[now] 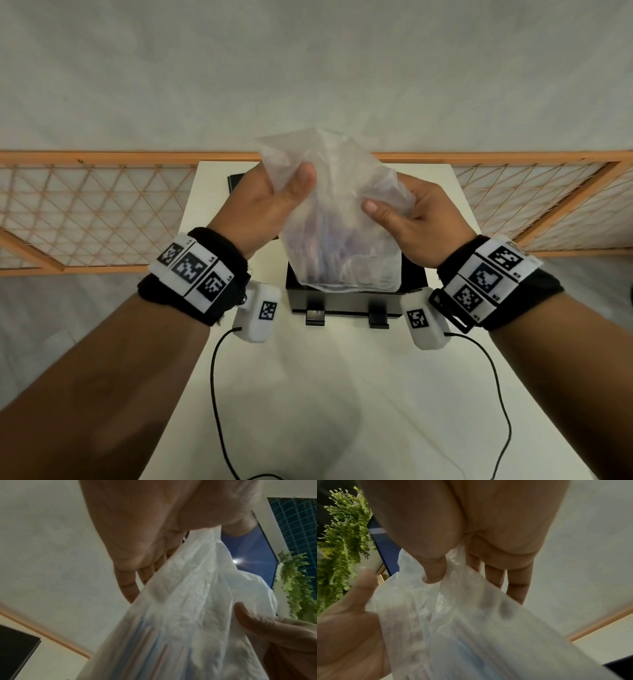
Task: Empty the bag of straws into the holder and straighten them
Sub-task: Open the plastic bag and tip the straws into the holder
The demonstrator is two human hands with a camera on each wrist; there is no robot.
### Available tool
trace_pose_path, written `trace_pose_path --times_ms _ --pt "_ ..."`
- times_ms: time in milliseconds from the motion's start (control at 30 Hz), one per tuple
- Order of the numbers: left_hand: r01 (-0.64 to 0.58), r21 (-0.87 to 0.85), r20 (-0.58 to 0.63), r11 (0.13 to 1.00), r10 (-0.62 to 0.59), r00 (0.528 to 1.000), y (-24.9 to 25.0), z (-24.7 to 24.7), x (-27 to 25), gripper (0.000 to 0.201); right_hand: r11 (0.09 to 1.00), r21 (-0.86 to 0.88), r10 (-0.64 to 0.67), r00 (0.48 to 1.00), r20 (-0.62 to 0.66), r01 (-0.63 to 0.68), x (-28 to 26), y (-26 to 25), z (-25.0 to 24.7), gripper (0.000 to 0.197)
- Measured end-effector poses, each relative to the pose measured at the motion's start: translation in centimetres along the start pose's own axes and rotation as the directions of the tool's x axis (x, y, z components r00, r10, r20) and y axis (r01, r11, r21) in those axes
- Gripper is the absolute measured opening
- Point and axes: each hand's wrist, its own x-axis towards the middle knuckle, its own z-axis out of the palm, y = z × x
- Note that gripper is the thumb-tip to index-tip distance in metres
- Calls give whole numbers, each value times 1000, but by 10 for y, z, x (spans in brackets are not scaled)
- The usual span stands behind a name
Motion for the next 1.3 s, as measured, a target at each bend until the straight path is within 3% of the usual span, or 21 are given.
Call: trace_pose_path --times_ms 133,367,933,1033,1167,1233,1300 --pt "6 -56 37 998 -4 999 -19 -6 1 112 997 49 -49 997 -57 52 3 -7 -6 11" --pt "134 -189 39 973 -128 991 -50 -3 -6 113 994 29 -100 991 -91 103 6 -20 -12 10" --pt "128 -264 -93 956 -157 983 -71 -7 -10 125 943 40 -316 926 -204 331 13 -72 -18 18" --pt "152 -268 -149 951 -197 969 -72 -11 -11 139 933 18 -342 903 -258 359 15 -76 -24 12" --pt "206 -120 -239 971 -229 943 -63 -17 -11 142 911 -35 -398 854 -334 410 18 -82 -36 10" --pt "157 9 -313 988 -147 938 -49 -18 -13 123 906 -48 -410 849 -334 420 20 -83 -40 10" --pt "61 191 -398 980 20 917 -24 -17 -16 97 903 -62 -419 845 -331 424 20 -81 -39 10"
